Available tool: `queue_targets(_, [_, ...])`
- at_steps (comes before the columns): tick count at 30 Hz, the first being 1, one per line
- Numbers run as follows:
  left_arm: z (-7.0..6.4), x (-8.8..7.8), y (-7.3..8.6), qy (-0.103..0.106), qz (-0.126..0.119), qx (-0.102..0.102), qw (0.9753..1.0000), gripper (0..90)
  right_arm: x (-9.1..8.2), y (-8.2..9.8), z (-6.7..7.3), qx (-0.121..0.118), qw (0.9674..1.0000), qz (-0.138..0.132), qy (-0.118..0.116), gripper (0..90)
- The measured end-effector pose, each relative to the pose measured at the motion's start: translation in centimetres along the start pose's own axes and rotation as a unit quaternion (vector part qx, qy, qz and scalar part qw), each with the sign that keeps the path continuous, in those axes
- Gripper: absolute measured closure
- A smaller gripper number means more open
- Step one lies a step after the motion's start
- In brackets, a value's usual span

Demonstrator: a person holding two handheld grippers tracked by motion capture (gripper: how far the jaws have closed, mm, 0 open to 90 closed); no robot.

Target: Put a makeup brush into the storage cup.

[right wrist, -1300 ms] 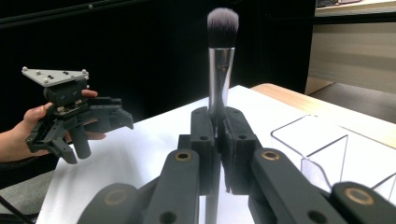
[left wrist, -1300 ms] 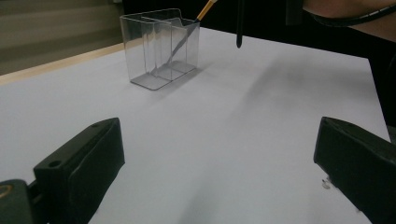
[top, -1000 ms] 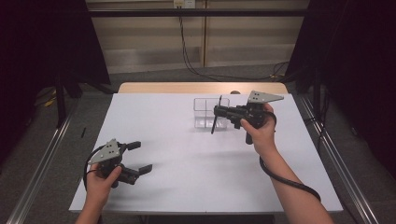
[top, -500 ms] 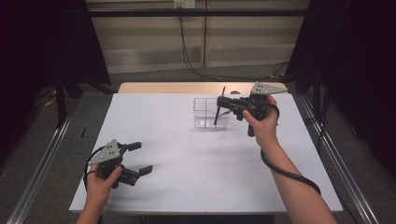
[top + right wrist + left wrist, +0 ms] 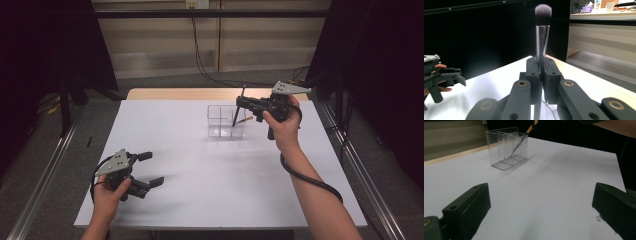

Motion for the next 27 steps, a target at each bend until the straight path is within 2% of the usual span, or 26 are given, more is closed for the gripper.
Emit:
queue_targets(13, [-0.3, 0.1, -0.2, 0.003, 0.002, 0.007, 1.0000, 1.8, 0.5, -0.8, -1.3, -0.005, 0.9996, -0.002, 0.027, 84.2])
queue_targets(18, [-0.5, 0.1, 0.1, 0.004, 0.008, 0.009, 0.9999, 1.8, 0.5, -0.9, -1.5, -0.009, 0.9993, -0.004, 0.037, 84.2])
queue_targets(23, [-0.6, 0.0, 0.0, 0.004, 0.004, 0.006, 1.0000, 1.8, 0.6, -1.1, -1.7, -0.017, 0.9987, 0.001, 0.049, 84.2])
queue_targets(27, [-0.5, -0.1, -0.1, 0.004, 0.003, 0.010, 0.9999, 1.9, 0.9, -1.1, -2.0, -0.018, 0.9982, 0.001, 0.058, 84.2])
Point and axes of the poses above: each handheld gripper's, and its own axes: x roughly forward along the jaws, y roughly out of its underside, z roughly to its left, the point moved 10 cm from there along x, roughly forward along the jaws, and after that the axes turned 6 degrees about -x, right-handed, at the moved point
